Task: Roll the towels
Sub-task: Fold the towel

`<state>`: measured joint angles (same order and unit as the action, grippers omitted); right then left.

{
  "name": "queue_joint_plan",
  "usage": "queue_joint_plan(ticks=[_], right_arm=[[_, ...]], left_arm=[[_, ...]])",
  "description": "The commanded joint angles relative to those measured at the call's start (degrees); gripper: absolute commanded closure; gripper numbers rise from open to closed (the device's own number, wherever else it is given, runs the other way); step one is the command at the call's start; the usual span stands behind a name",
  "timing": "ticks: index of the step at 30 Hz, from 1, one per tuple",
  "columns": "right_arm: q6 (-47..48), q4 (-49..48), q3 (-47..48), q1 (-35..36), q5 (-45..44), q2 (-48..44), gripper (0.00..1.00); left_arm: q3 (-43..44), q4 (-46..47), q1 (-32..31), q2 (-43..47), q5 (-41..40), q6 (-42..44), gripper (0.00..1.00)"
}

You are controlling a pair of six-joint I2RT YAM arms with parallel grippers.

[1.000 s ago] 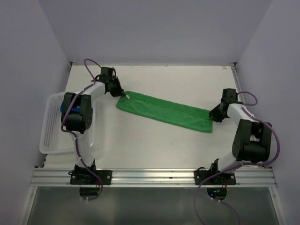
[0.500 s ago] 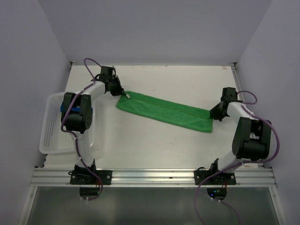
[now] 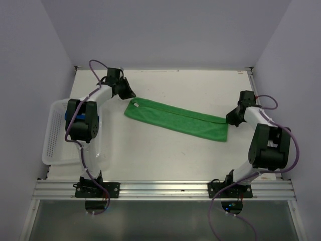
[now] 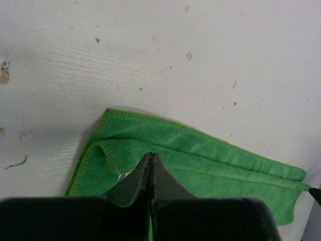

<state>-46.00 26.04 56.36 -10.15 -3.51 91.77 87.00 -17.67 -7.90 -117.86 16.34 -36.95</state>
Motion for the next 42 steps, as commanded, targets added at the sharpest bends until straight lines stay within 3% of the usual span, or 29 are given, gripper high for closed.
queue_joint_plan(ticks=[1, 12, 18, 21, 34, 42], right_arm=[[-1.72, -0.03, 1.91, -0.39, -0.89, 1.66, 1.0], [-5.5, 0.15, 3.58, -0.75, -2.47, 5.0, 1.0], [-6.03, 0.06, 4.55, -1.1, -1.59, 6.93, 1.0], [-6.03, -0.29, 4.29, -1.18, -1.24, 6.93, 1.0], [-5.95, -1.52, 3.14, -1.19, 0.08, 6.67, 1.0], [-5.95, -1.78, 2.97, -1.18, 0.52, 6.58, 1.0]], left_arm=[[2.03, 1.15, 0.43, -0.61, 1.42, -0.93, 1.0], [1.51, 0.45, 0.78, 0.35, 0.45, 1.09, 1.0], [-1.04, -0.69, 0.87, 2.02, -1.92, 2.93, 0.78], [-2.36, -1.22, 0.87, 2.73, -3.06, 3.64, 0.73], [-4.3, -2.72, 0.87, 4.48, -5.97, 4.96, 0.6], [-4.12, -1.14, 0.87, 3.26, -4.74, 3.9, 0.59]])
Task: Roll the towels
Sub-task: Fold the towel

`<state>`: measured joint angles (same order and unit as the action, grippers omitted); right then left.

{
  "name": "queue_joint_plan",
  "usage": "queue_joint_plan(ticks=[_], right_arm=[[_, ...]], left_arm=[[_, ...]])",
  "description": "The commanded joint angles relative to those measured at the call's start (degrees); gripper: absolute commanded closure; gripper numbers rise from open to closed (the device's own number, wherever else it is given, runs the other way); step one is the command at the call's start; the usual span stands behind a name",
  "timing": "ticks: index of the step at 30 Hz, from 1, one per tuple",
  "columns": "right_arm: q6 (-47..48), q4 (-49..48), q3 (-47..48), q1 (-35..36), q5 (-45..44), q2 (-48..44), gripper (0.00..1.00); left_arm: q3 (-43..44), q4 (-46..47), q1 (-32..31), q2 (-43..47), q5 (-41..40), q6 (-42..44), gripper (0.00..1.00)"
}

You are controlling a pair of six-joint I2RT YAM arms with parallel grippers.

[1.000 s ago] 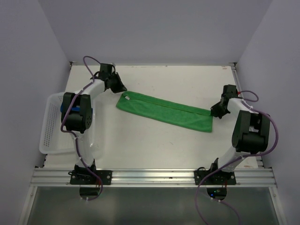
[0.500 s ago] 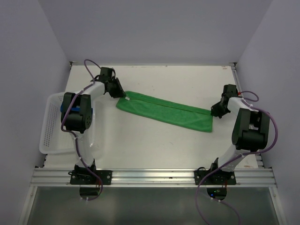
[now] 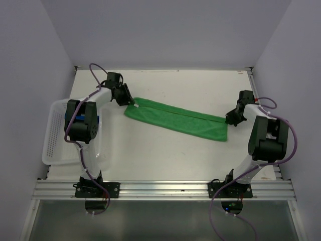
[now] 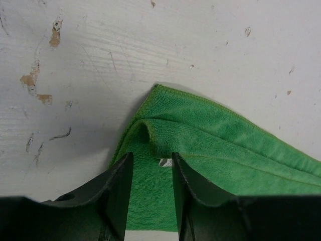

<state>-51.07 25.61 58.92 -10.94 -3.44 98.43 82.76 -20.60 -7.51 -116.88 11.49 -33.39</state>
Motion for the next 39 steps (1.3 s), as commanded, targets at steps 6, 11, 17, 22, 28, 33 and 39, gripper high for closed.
queue_joint_plan(ticks=[6, 11, 17, 22, 28, 33, 39], right_arm=[[-0.79, -1.79, 0.06, -0.31, 0.63, 0.0, 1.0], [-0.52, -1.96, -0.38, -0.4, 0.46, 0.0, 1.0], [-0.52, -1.96, -0.29, -0.4, 0.63, 0.0, 1.0], [-0.61, -2.14, -0.29, -0.31, 0.72, 0.18, 1.0], [-0.52, -2.05, -0.47, -0.31, 0.63, 0.09, 1.0], [-0.52, -2.14, -0.56, -0.31, 0.72, -0.08, 1.0], [-0.7, -2.05, -0.47, -0.4, 0.72, -0.26, 1.0]], left_arm=[[-0.14, 3.99, 0.48, 2.01, 1.08, -0.8, 0.62], [0.56, 4.6, 0.48, 1.04, 1.96, -1.5, 0.68], [0.47, 4.52, 0.39, 0.34, 2.14, -1.42, 0.68], [0.91, 4.69, 0.3, -0.28, 2.58, -1.59, 0.67], [2.05, 3.55, -0.05, -1.42, 2.23, -1.16, 0.68], [2.05, 3.11, -0.05, -1.86, 1.61, -0.98, 0.71], [3.98, 3.2, -0.14, -2.12, 1.96, -1.59, 0.88]])
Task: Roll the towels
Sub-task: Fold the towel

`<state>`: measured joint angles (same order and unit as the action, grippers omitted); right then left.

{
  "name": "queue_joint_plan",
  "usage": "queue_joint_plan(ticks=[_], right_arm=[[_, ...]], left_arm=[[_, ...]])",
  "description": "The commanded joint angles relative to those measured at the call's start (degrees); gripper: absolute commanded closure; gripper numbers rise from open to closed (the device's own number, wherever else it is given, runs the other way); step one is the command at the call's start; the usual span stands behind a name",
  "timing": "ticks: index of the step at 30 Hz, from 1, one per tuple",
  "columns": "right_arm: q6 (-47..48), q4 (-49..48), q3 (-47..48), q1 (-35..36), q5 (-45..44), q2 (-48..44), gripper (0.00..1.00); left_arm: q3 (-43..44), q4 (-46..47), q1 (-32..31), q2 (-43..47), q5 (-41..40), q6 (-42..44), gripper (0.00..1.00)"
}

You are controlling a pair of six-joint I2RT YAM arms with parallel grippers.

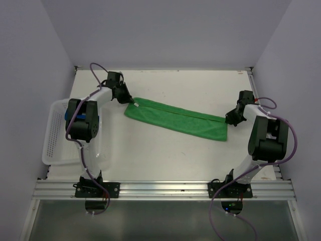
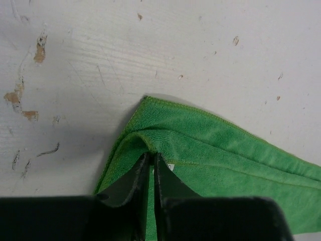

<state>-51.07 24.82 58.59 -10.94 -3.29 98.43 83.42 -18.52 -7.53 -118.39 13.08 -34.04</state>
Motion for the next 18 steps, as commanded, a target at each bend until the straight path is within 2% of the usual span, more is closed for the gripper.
queue_joint_plan(ticks=[1, 4, 18], right_arm=[[-0.7, -1.18, -0.05, -0.4, 0.56, -0.26, 1.0], [-0.7, -1.09, 0.12, -0.31, 0.65, -0.17, 1.0], [-1.93, -0.39, 1.88, -0.31, -0.49, 1.67, 1.0]], left_arm=[[4.03, 1.03, -0.03, -0.7, 0.28, -1.11, 0.91], [4.73, 0.68, -0.03, -0.97, 0.28, -1.72, 1.0], [5.97, 2.44, 1.2, -3.96, 4.85, -6.39, 1.0]])
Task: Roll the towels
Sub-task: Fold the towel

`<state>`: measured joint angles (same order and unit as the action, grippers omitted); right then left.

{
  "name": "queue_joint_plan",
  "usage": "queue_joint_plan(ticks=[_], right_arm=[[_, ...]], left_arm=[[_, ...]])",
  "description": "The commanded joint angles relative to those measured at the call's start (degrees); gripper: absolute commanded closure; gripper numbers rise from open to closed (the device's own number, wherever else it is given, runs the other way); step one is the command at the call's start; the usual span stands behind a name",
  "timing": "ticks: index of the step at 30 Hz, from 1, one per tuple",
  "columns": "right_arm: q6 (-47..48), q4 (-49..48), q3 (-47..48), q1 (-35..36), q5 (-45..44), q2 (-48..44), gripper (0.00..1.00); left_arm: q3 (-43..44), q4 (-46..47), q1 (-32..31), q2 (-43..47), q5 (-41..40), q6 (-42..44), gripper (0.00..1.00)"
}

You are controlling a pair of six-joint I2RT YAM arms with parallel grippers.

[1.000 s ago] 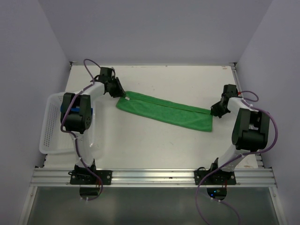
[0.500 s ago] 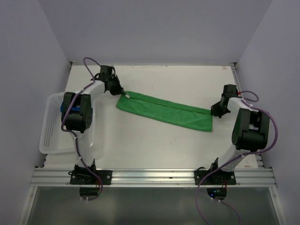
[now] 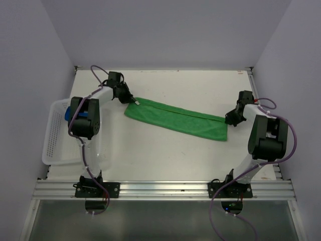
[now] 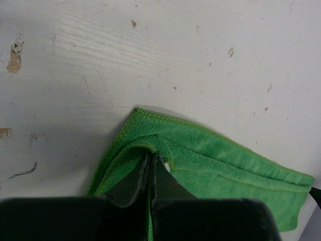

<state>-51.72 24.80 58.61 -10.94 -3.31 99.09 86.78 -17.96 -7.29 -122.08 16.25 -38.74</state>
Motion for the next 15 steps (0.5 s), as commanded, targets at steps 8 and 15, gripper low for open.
queue_joint_plan(ticks=[8, 15], right_arm=[[-2.33, -0.1, 3.09, -0.4, -0.12, 2.42, 1.0], [-2.77, 0.08, 4.05, -0.31, -0.11, 3.74, 1.0]], left_arm=[[3.39, 2.13, 2.1, -0.79, 2.12, -2.39, 1.0], [4.1, 2.57, 2.28, -2.37, 3.0, -2.92, 1.0]])
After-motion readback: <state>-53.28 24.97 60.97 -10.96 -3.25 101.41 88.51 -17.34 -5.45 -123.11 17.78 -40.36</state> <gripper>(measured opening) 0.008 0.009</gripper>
